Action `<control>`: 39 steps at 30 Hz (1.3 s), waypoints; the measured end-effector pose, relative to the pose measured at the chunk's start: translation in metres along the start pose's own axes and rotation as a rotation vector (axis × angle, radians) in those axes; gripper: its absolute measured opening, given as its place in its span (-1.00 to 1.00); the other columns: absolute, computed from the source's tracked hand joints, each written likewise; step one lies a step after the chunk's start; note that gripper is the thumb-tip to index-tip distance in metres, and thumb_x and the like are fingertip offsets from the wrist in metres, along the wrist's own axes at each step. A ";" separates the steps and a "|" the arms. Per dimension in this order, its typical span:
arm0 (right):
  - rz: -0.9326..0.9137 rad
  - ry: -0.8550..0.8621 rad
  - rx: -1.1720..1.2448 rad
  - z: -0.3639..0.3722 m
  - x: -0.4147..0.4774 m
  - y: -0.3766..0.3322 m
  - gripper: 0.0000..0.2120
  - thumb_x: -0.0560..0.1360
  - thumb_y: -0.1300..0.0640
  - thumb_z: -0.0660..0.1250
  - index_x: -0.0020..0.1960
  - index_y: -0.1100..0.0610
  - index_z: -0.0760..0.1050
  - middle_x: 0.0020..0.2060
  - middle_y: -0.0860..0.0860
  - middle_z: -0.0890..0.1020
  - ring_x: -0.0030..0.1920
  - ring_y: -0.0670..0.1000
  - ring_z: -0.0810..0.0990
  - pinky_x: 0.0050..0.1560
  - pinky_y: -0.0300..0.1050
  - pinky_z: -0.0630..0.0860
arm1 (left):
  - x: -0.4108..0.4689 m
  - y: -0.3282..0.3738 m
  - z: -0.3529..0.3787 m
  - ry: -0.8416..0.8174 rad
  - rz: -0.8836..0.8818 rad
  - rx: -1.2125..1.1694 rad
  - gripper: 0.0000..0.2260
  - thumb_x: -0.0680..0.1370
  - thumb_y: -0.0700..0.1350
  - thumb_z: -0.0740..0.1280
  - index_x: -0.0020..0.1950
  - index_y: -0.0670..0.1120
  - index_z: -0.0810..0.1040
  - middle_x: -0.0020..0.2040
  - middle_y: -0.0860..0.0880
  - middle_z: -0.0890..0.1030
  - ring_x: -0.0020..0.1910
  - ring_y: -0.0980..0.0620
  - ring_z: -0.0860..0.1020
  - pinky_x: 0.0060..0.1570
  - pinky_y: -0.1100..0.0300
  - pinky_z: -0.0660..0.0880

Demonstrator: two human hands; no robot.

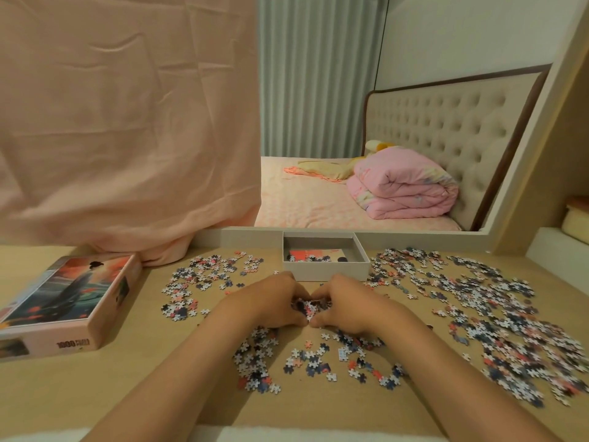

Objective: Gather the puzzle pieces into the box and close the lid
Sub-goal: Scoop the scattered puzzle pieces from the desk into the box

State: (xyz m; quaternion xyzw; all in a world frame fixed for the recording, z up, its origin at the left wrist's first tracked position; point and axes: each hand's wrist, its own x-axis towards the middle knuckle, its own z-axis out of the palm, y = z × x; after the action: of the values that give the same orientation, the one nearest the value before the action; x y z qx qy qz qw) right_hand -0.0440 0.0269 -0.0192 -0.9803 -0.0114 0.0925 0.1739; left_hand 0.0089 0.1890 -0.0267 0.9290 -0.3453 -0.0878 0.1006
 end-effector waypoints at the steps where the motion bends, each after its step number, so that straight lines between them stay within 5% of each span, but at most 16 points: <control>1: -0.005 0.003 0.014 0.000 0.000 -0.001 -0.42 0.46 -0.08 0.49 0.43 0.02 0.46 0.28 0.00 0.59 0.09 0.03 0.59 0.08 -0.12 0.49 | 0.000 0.000 0.000 0.020 -0.003 -0.017 -0.54 0.50 0.10 0.41 0.39 0.09 0.49 0.13 0.04 0.44 0.09 0.02 0.49 0.13 0.08 0.49; 7: 0.019 0.105 0.058 0.004 0.004 -0.006 -0.63 0.45 0.00 0.51 0.24 0.00 0.63 0.01 0.01 0.69 -0.02 0.03 0.63 0.05 -0.06 0.58 | 0.004 -0.005 0.007 0.155 -0.028 -0.201 -0.67 0.38 0.04 0.55 0.09 0.03 0.61 0.00 0.09 0.48 -0.03 0.07 0.51 -0.05 0.20 0.49; 12: 0.016 0.131 0.217 0.006 0.008 -0.004 -0.66 0.45 0.08 0.52 0.22 0.00 0.63 -0.12 -0.02 0.68 -0.23 -0.06 0.58 -0.22 -0.18 0.47 | 0.008 -0.013 0.014 0.238 -0.023 -0.348 -0.81 0.39 -0.05 0.56 -0.11 -0.02 0.59 -0.16 0.06 0.58 -0.21 0.11 0.52 -0.25 0.24 0.44; 16: 0.053 0.130 0.467 0.006 0.011 0.002 -0.66 0.45 0.23 0.52 0.21 0.07 0.63 -0.26 0.04 0.68 -0.39 -0.04 0.62 -0.32 -0.07 0.59 | 0.012 -0.020 0.014 0.282 -0.018 -0.496 -0.84 0.39 -0.10 0.55 -0.15 -0.03 0.60 -0.19 -0.03 0.65 -0.21 0.00 0.59 -0.12 0.04 0.59; 21: -0.008 0.245 0.579 -0.027 0.023 -0.005 -0.75 0.46 0.26 0.50 0.11 0.07 0.67 -0.23 0.08 0.67 -0.37 0.03 0.60 -0.40 -0.16 0.56 | 0.031 -0.025 -0.014 0.416 0.028 -0.544 -0.87 0.41 -0.11 0.54 -0.16 -0.04 0.59 -0.23 -0.14 0.65 -0.29 -0.06 0.57 -0.16 -0.06 0.56; 25: -0.054 0.399 0.390 -0.059 0.050 -0.006 -0.79 0.44 0.15 0.53 0.07 0.08 0.70 -0.20 0.06 0.71 -0.22 0.08 0.69 -0.10 0.02 0.65 | 0.060 -0.026 -0.048 0.486 0.046 -0.553 -0.86 0.44 -0.14 0.53 -0.18 -0.04 0.58 -0.23 -0.18 0.64 -0.31 -0.09 0.56 -0.21 -0.01 0.55; 29: -0.071 0.406 0.332 -0.070 0.071 0.000 -0.83 0.45 0.11 0.52 0.04 0.07 0.70 -0.23 0.05 0.67 -0.26 0.07 0.60 -0.29 -0.13 0.52 | 0.087 -0.026 -0.053 0.494 0.005 -0.480 -0.91 0.47 -0.14 0.49 -0.15 -0.03 0.60 -0.29 0.00 0.60 -0.37 0.10 0.49 -0.29 0.19 0.42; 34: -0.097 0.294 0.277 -0.058 0.083 0.020 -0.74 0.56 0.24 0.37 0.21 0.07 0.65 0.03 0.05 0.69 -0.02 -0.01 0.60 0.00 -0.12 0.51 | 0.093 -0.028 -0.037 0.418 0.012 -0.351 -0.86 0.57 -0.08 0.38 0.04 -0.06 0.71 -0.38 0.08 0.58 -0.42 0.13 0.48 -0.33 0.20 0.37; 36: -0.089 0.339 0.304 -0.057 0.082 0.025 -0.77 0.60 0.18 0.33 0.21 0.07 0.64 0.09 0.05 0.68 -0.06 -0.06 0.57 -0.06 -0.22 0.45 | 0.091 -0.031 -0.033 0.396 -0.003 -0.250 -0.80 0.62 -0.06 0.29 0.11 -0.03 0.69 -0.32 0.02 0.63 -0.38 0.04 0.53 -0.32 0.15 0.44; 39: -0.089 0.325 0.276 -0.057 0.079 0.028 -0.76 0.61 0.14 0.31 0.24 0.09 0.63 0.18 0.05 0.66 0.07 -0.02 0.60 0.03 -0.24 0.43 | 0.083 -0.035 -0.030 0.347 0.004 -0.214 -0.76 0.62 -0.06 0.24 0.21 0.01 0.65 0.02 0.00 0.70 -0.07 0.03 0.63 0.02 0.05 0.56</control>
State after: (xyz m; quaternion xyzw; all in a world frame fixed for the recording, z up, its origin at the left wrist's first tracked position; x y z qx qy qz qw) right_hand 0.0442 -0.0142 0.0097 -0.9477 -0.0137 -0.0738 0.3102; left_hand 0.0997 0.1635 -0.0137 0.9134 -0.3133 0.0378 0.2570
